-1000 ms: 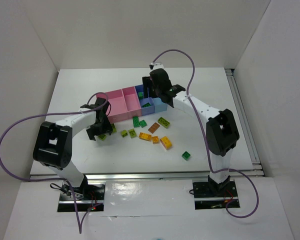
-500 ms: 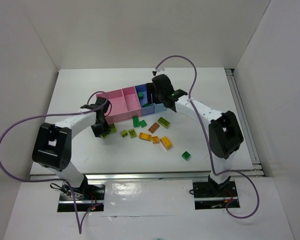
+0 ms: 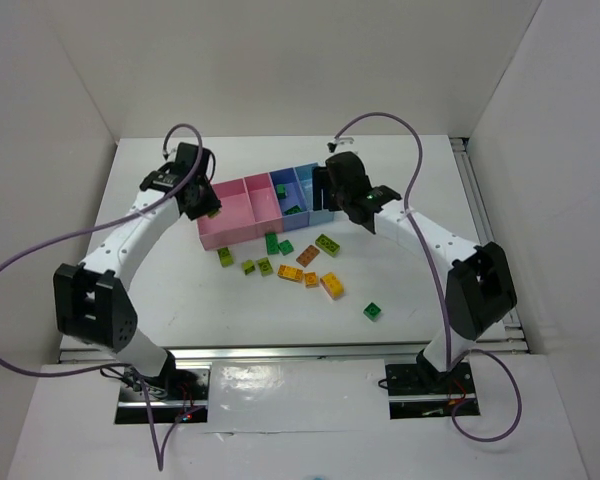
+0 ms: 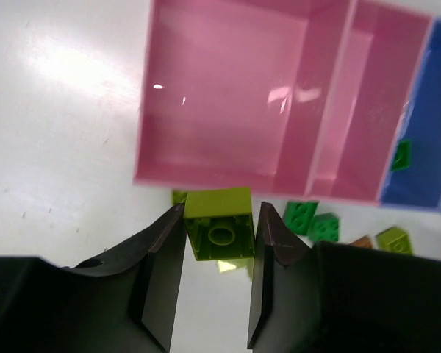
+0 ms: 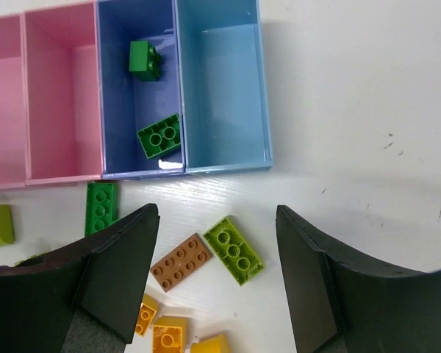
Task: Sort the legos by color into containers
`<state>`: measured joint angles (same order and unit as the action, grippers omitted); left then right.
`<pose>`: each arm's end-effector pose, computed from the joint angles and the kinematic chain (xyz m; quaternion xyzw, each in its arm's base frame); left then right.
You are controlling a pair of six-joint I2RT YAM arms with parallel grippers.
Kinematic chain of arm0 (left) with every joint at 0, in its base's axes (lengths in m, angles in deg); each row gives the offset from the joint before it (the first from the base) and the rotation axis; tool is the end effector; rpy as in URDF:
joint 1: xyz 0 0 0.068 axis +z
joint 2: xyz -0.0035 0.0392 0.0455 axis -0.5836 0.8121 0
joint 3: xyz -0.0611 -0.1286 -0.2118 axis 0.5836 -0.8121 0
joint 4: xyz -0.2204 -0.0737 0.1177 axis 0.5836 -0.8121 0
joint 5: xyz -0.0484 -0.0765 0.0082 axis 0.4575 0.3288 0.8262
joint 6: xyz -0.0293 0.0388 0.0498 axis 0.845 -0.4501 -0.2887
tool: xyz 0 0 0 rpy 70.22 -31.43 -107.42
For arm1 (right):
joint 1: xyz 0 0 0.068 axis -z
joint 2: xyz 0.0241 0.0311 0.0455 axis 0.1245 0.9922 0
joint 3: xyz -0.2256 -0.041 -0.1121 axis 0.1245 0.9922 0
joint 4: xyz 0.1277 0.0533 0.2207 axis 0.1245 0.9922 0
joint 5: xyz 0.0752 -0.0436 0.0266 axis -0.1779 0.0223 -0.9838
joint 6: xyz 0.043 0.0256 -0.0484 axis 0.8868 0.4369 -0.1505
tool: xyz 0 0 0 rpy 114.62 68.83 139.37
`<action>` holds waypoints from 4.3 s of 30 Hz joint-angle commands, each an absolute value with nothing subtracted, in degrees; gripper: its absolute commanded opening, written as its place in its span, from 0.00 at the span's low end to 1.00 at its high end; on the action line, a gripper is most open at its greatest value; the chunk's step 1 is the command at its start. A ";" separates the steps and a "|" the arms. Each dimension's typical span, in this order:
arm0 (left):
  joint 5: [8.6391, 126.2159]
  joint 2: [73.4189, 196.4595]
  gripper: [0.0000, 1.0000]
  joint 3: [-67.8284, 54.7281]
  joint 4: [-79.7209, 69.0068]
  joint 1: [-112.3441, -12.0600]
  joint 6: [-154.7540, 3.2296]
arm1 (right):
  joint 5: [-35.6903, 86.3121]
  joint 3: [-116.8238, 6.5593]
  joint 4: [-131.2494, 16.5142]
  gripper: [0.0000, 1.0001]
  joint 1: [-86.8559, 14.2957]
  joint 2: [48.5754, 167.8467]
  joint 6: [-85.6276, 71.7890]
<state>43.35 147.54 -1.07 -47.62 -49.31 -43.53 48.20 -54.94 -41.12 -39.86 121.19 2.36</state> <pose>0.3380 -0.0659 0.2752 -0.2878 0.8880 -0.0472 0.3556 0.3384 0.1995 0.2631 -0.0671 0.8805 0.0802 0.4623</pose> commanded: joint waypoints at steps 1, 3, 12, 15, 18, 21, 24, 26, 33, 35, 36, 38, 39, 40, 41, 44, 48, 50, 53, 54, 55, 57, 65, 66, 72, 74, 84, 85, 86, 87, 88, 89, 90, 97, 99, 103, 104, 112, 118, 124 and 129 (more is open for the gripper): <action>41.15 155.40 0.45 6.78 -50.34 -49.50 -44.89 | 47.89 -53.77 -38.99 0.72 -39.50 117.83 4.10; 40.63 160.68 0.70 10.12 -51.05 -49.50 -44.89 | 48.42 -52.37 -38.98 0.72 -39.50 115.91 4.11; 38.96 157.81 0.88 12.09 -54.13 -53.01 -44.89 | 47.89 -45.69 -39.51 0.72 -39.50 112.12 5.78; 39.91 151.66 0.86 2.17 -52.56 -55.12 -42.09 | 47.89 -44.46 -40.12 0.72 -39.50 112.12 6.31; 42.11 147.26 0.86 -8.38 -48.71 -56.18 -38.67 | 47.89 -43.75 -40.82 0.72 -39.50 112.12 6.83; 45.52 146.02 0.93 -15.95 -43.43 -56.18 -37.77 | 47.19 -43.75 -40.30 0.72 -39.50 112.64 6.83; 43.10 146.19 0.92 -18.34 -40.77 -56.18 -36.29 | 46.40 -44.27 -39.77 0.72 -40.02 112.65 7.35; 41.77 147.85 0.85 -19.04 -39.99 -56.18 -34.97 | 46.40 -44.27 -39.77 0.72 -40.02 111.95 7.36; 40.54 156.28 0.76 -15.62 -37.34 -56.18 -35.66 | 45.87 -43.66 -38.45 0.72 -40.02 111.42 7.36; 38.69 157.52 0.73 -15.09 -37.34 -56.18 -35.14 | 46.39 -43.66 -38.45 0.72 -40.02 110.89 7.36; 38.17 158.05 0.71 -15.09 -37.95 -56.18 -34.53 | 46.92 -43.66 -38.45 0.72 -40.02 110.89 7.36; 37.63 158.59 0.67 -14.56 -37.96 -56.18 -34.52 | 47.54 -43.04 -37.92 0.73 -40.02 110.36 7.36; 37.63 159.19 0.64 -14.56 -37.96 -56.18 -34.52 | 47.54 -43.04 -37.92 0.73 -40.02 110.36 7.36; 37.11 159.20 0.61 -14.56 -37.96 -56.18 -34.52 | 47.54 -43.04 -37.92 0.73 -40.02 110.36 7.36; 37.11 158.50 0.54 -14.56 -38.48 -56.18 -34.52 | 47.54 -43.04 -37.92 0.73 -40.02 110.36 7.36; 37.11 156.83 0.44 -14.56 -38.49 -56.18 -36.35 | 47.54 -42.52 -37.92 0.73 -40.02 110.88 7.36; 38.16 153.50 0.38 -14.56 -39.62 -56.18 -38.38 | 46.85 -41.90 -38.71 0.73 -40.02 110.89 7.36; 38.77 151.21 0.38 -15.08 -39.63 -56.18 -39.26 | 46.84 -42.60 -38.71 0.73 -40.02 113.08 6.57; 39.39 149.02 0.37 -14.48 -41.03 -56.18 -41.37 | 47.81 -44.71 -34.77 0.73 -40.02 118.17 5.08; 40.00 148.48 0.35 -14.47 -42.17 -56.18 -42.16 | 47.81 -45.32 -34.24 0.73 -40.02 119.32 4.12; 40.01 147.87 0.35 -13.78 -42.18 -56.79 -42.78 | 47.81 -45.33 -34.23 0.75 -40.02 120.89 3.50; 40.01 145.59 0.35 -13.07 -43.84 -57.32 -43.83 | 47.19 -44.81 -35.02 0.77 -40.02 121.96 1.66; 40.01 147.06 0.35 -3.58 -46.48 -54.61 -47.79 | 45.88 -44.80 -38.10 0.77 -40.02 128.11 -2.48; 40.01 148.12 0.35 -1.48 -46.48 -53.99 -47.79 | 45.26 -45.32 -38.62 0.77 -40.02 128.12 -2.48; 41.41 157.44 0.35 5.65 -47.89 -51.79 -49.02 | 41.92 -46.38 -40.47 0.74 -40.02 132.86 -3.63; 41.41 158.93 0.35 6.97 -47.89 -51.17 -49.02 | 41.92 -47.00 -41.26 0.74 -40.02 133.65 -4.24; 43.35 168.61 0.94 17.25 -50.70 -48.89 -50.25 | 39.90 -48.76 -43.64 0.37 -40.02 134.19 -4.77; 43.35 168.61 0.95 17.87 -51.22 -48.89 -50.25 | 39.90 -48.23 -43.64 0.30 -40.02 133.57 -4.77; 43.35 167.74 0.95 17.87 -51.23 -48.89 -50.25 | 40.59 -47.71 -42.94 0.21 -40.02 132.87 -4.25; 43.35 165.20 0.95 17.87 -51.23 -48.89 -50.25 | 41.47 -47.70 -42.93 0.17 -40.02 131.99 -4.24; 43.35 163.79 0.95 17.87 -51.23 -49.58 -50.25 | 41.48 -47.09 -42.15 0.14 -40.02 129.72 -3.72; 43.35 162.29 0.94 17.35 -51.23 -49.59 -50.86 | 41.48 -46.56 -42.14 0.12 -40.02 128.39 -3.11; 43.35 160.80 0.94 16.74 -51.23 -49.59 -50.87 | 41.48 -46.56 -41.45 0.12 -40.55 126.99 -3.10; 43.96 147.79 0.93 4.79 -50.53 -46.87 -48.67 | 35.33 -53.74 -41.53 0.12 -45.29 122.13 0.24; 43.96 144.27 0.93 1.54 -51.05 -45.38 -47.79 | 35.32 -60.51 -41.53 0.12 -47.22 124.76 0.24; 45.10 138.31 0.94 -2.77 -51.58 -42.12 -45.52 | 35.32 -74.83 -39.60 0.12 -51.96 134.95 -1.60; 45.10 136.98 0.94 -4.61 -51.58 -41.60 -44.98 | 35.32 -77.64 -39.59 0.13 -52.59 139.58 -1.60; 44.91 126.78 0.95 -9.46 -52.72 -38.26 -46.30 | 35.94 -109.80 -35.38 0.18 -54.44 162.38 -1.00; 47.04 125.45 0.95 -11.31 -53.25 -37.72 -46.30 | 35.32 -114.05 -39.24 0.78 -54.97 166.44 -0.46; 48.36 125.45 0.87 -11.92 -52.03 -37.72 -50.77 | 39.88 -110.21 -40.38 0.71 -54.44 158.91 -0.46; 54.85 128.17 0.79 -13.15 -48.78 -40.08 -55.78 | 48.31 -84.30 -48.72 0.60 -53.39 141.77 -1.52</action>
